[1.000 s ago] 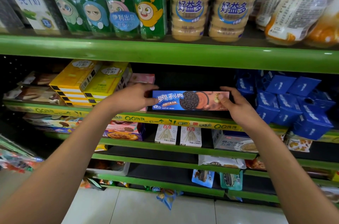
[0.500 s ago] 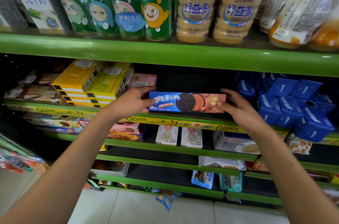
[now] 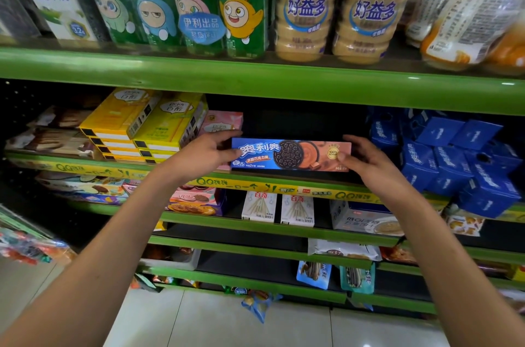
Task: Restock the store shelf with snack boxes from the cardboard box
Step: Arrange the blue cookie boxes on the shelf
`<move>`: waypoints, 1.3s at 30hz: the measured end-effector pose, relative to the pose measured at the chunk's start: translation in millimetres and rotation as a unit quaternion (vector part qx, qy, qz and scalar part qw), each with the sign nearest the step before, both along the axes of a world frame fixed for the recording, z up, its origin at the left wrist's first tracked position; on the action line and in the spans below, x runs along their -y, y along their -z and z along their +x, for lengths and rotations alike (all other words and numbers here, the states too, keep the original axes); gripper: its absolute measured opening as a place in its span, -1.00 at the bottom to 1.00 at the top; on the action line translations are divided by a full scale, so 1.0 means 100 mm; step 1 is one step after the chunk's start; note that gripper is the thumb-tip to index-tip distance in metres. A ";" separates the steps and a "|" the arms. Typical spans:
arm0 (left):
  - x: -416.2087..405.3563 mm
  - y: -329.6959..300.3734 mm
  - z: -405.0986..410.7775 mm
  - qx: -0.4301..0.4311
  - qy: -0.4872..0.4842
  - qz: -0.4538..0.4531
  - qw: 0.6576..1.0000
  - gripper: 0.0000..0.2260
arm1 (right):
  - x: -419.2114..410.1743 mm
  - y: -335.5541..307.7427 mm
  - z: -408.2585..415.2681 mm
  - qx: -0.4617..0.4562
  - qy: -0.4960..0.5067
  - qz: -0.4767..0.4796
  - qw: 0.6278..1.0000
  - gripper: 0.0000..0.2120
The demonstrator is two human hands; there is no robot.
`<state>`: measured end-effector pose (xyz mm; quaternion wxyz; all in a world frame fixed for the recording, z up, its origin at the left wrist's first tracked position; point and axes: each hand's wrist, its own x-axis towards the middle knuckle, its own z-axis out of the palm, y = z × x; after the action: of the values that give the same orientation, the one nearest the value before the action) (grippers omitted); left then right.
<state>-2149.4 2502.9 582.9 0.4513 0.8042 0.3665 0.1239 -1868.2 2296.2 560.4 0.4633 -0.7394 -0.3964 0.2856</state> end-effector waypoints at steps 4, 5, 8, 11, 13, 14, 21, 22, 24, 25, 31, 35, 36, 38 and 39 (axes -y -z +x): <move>0.01 0.01 0.00 0.007 0.003 -0.003 1.000 -0.58 | 0.01 -0.01 -0.01 -0.004 -0.002 0.005 1.000 -0.54; 0.01 0.01 -0.01 0.005 0.003 -0.001 1.000 -0.57 | 0.01 -0.01 -0.01 -0.005 -0.003 0.007 1.000 -0.55; 0.02 0.00 -0.01 0.007 0.004 -0.003 1.000 -0.57 | 0.02 -0.01 -0.01 -0.007 -0.002 0.008 1.000 -0.55; 0.04 -0.02 -0.01 0.009 0.008 -0.004 1.000 -0.57 | 0.01 -0.02 -0.01 -0.004 -0.003 0.007 1.000 -0.55; 0.04 -0.02 -0.01 0.008 0.008 0.003 1.000 -0.57 | 0.01 -0.02 -0.01 -0.006 -0.002 0.009 1.000 -0.56; 0.04 -0.03 -0.02 0.006 0.007 0.006 1.000 -0.57 | 0.02 -0.02 -0.02 -0.007 -0.002 0.008 1.000 -0.55; 0.06 -0.02 -0.01 0.002 0.003 0.014 1.000 -0.48 | 0.03 -0.04 -0.04 -0.007 -0.010 0.001 1.000 -0.49; 0.06 -0.01 -0.01 0.003 -0.001 0.011 1.000 -0.44 | 0.03 -0.05 -0.04 -0.005 -0.010 -0.003 1.000 -0.49; 0.06 0.00 -0.01 0.007 -0.001 0.002 1.000 -0.39 | 0.02 -0.06 -0.04 -0.004 -0.007 -0.010 1.000 -0.47; 0.06 0.00 -0.01 0.006 0.002 0.002 1.000 -0.38 | 0.02 -0.07 -0.05 -0.005 -0.009 -0.014 1.000 -0.45; 0.00 0.00 0.01 -0.017 0.030 0.009 0.999 -0.37 | 0.05 -0.11 -0.04 0.004 -0.048 -0.047 0.998 -0.54; -0.02 0.02 0.00 -0.009 0.030 0.060 0.998 -0.43 | 0.09 -0.10 -0.01 0.026 -0.027 -0.020 0.999 -0.44; -0.01 0.02 -0.01 -0.008 0.032 0.066 0.997 -0.42 | 0.09 -0.09 -0.01 0.035 -0.026 -0.014 0.999 -0.42; 0.00 0.03 -0.01 0.002 0.031 0.070 0.997 -0.42 | 0.07 -0.07 -0.02 0.053 -0.025 -0.009 0.998 -0.40; 0.01 0.04 0.00 0.003 0.030 0.075 0.997 -0.43 | 0.06 -0.05 -0.02 0.060 -0.025 -0.009 0.998 -0.40</move>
<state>-2149.7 2501.9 579.3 0.3946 0.8458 0.3305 0.1401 -1870.0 2289.7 565.9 0.4254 -0.7490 -0.4389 0.2558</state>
